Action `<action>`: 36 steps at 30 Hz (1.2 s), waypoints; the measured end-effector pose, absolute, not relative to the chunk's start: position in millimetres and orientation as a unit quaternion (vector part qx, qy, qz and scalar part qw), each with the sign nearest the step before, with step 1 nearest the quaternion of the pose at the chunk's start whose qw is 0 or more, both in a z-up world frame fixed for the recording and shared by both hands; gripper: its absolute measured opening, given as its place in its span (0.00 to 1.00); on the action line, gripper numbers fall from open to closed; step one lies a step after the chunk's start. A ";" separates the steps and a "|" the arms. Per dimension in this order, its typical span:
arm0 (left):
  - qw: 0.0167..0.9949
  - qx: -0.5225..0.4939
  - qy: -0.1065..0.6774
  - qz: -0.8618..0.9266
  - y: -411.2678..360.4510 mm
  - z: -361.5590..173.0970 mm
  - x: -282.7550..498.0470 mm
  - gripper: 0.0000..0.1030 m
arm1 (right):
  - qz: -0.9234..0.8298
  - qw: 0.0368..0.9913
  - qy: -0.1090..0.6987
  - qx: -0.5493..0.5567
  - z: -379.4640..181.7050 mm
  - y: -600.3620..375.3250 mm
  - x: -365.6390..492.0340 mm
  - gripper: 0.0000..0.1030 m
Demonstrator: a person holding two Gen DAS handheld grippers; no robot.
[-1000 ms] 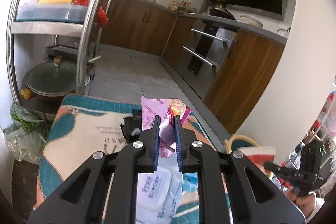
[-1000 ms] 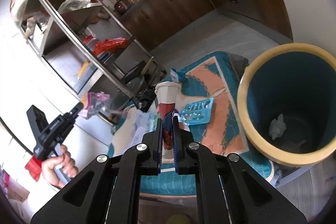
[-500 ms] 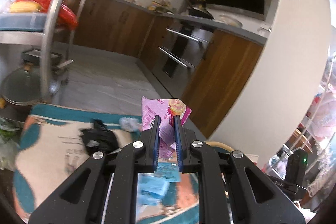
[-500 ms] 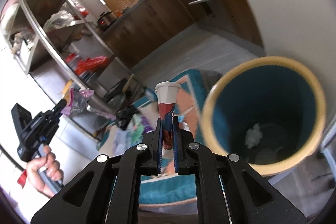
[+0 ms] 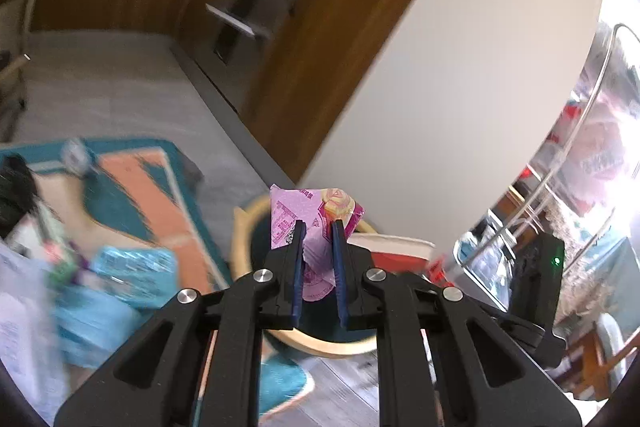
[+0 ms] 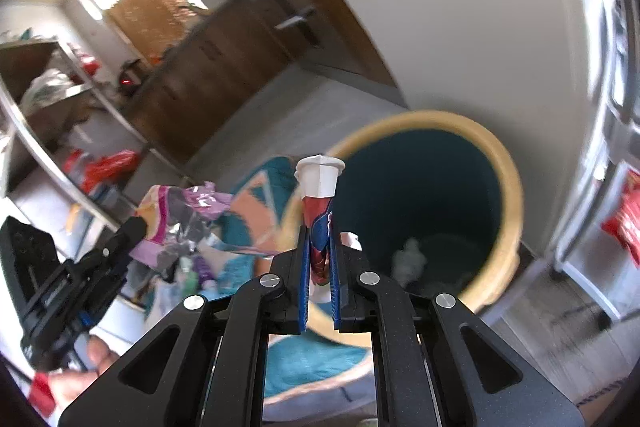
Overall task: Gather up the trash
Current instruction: 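Carry the paper cup and pink wrapper over the teal bin with both tools, then open both tools to drop the cup and wrapper into the bin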
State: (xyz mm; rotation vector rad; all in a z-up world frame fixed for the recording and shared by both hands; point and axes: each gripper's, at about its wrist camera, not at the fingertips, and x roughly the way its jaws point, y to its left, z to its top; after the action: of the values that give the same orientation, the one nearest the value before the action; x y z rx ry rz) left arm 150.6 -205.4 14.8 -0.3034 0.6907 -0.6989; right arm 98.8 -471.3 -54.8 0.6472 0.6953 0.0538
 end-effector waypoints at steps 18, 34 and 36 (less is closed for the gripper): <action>0.835 -0.092 0.435 -0.323 -262.7 -50.1 171.7 0.12 | -0.005 0.865 0.401 0.303 -81.6 -469.2 113.0 0.13; 0.847 -0.109 0.424 -0.302 -222.1 -48.2 166.1 0.56 | -0.011 0.862 0.404 0.305 -82.8 -465.1 116.0 0.34; 0.852 -0.106 0.414 -0.301 -215.1 -41.9 161.9 0.59 | -0.010 0.864 0.400 0.306 -81.8 -465.6 115.2 0.39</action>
State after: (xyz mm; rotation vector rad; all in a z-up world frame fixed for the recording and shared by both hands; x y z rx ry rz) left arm 161.9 -215.1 -41.9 -0.2228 0.8716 -0.6339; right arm 115.2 -465.6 -81.8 0.6423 0.8385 -0.0216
